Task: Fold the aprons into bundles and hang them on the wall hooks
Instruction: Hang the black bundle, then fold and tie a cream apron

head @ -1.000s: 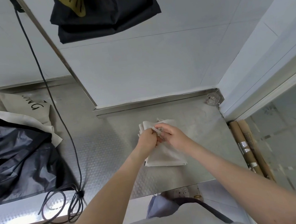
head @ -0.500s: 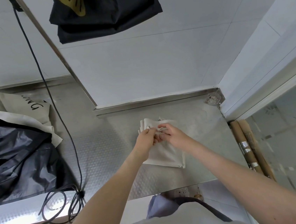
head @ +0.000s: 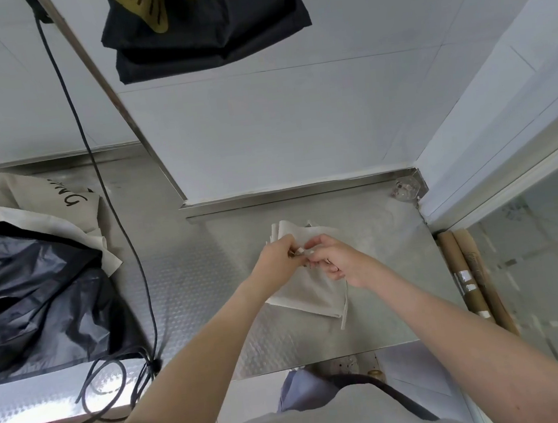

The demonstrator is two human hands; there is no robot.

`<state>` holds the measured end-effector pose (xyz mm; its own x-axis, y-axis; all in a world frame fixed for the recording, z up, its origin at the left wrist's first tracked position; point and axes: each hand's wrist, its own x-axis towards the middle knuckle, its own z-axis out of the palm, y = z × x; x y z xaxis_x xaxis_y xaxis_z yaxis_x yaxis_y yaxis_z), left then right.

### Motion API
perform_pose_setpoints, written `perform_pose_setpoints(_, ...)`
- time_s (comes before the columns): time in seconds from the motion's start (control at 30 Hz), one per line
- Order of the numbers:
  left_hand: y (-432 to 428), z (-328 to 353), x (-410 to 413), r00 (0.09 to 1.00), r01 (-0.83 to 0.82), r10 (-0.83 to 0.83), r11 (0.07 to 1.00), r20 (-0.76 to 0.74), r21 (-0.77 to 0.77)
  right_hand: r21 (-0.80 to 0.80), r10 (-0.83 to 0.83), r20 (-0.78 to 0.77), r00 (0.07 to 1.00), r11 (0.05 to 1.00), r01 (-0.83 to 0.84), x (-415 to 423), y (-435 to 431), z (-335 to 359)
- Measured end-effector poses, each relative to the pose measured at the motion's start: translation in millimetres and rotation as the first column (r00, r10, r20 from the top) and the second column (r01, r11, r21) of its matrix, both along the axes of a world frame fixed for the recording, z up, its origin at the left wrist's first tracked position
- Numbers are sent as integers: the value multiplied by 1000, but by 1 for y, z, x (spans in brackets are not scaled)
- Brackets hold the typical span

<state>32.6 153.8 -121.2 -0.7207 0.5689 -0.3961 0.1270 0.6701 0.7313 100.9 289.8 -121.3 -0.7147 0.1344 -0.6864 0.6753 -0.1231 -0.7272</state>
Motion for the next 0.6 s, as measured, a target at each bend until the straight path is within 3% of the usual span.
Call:
perform_pose_setpoints(0.1,6,-4,4,964,45,-59,997,-259,-58,-57,-44,-29,999,997,42,-3,1,7)
perform_pose_setpoints(0.23,8,-13,16,880,-29,71,995,-469,96,-18,-62,31,998,998,63,-7,4,20)
perform_pose_setpoints(0.4,8,-28,11,602,145,-31,987,-798,71,38,-26,42,999,999,25,-8,6,20)
perform_pose_setpoints(0.47,8,-28,9,532,223,-118,975,-839,5,33,0,38,999,999,-2,-9,5,12)
perform_pose_setpoints(0.6,7,-24,7,492,327,-267,939,-829,-109,-43,-51,41,998,998,53,-10,3,5)
